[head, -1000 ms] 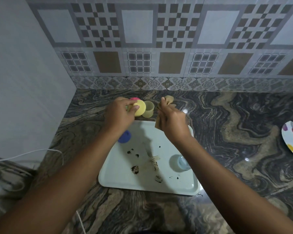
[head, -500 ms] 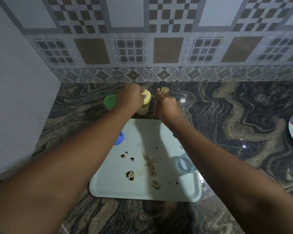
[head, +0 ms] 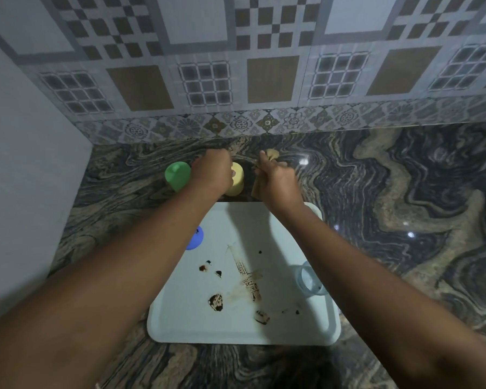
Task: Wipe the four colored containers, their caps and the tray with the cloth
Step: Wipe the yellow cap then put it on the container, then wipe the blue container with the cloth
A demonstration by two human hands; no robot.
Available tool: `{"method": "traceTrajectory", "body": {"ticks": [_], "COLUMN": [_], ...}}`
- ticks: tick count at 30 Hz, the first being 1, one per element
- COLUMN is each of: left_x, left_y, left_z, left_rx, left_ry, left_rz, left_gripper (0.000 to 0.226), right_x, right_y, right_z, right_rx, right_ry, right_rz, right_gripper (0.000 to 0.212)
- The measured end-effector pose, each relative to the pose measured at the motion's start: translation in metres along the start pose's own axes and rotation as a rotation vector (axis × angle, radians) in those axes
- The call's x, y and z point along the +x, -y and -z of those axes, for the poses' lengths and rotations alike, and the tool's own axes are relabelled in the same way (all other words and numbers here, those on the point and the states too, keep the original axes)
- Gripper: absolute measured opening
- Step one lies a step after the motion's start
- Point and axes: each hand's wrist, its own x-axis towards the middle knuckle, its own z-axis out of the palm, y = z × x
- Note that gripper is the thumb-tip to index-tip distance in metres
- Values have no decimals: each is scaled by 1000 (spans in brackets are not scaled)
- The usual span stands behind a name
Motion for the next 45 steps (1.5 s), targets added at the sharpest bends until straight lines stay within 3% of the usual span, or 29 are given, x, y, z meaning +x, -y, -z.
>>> {"method": "traceTrajectory", "body": {"ticks": [7, 13, 17, 21, 25, 30, 35, 40, 45], "left_x": [-11, -27, -55, -102, -146, -193, -215, -222, -218], "left_y": [-7, -13, -19, -40, -58, -79, -87, -86, -82], "left_z": [0, 29, 51, 56, 32, -16, -54, -76, -89], "left_rx": [131, 42, -103, -295, -334, -219, -46, -48, -100], "left_ry": [-56, -177, -349, -415, -306, -71, 53, 70, -13], "left_rz": [-41, -80, -190, -326, -455, -535, -599, -601, -658], "left_gripper": [29, 57, 45, 31, 23, 28, 35, 28, 14], "right_x": [-5, -10, -31, -68, -116, -179, -221, -243, -252], "right_y": [11, 14, 25, 28, 20, -6, -26, -39, -42], "right_z": [7, 26, 57, 95, 122, 134, 126, 113, 109], "right_rx": [127, 178, 205, 220, 218, 216, 189, 146, 208], "right_ry": [-60, -87, -159, -190, -220, -226, -203, -120, -96], "right_rz": [-72, -84, -39, -2, -45, -149, -223, -310, -379], "right_gripper": [38, 28, 31, 33, 32, 32, 31, 37, 43]}}
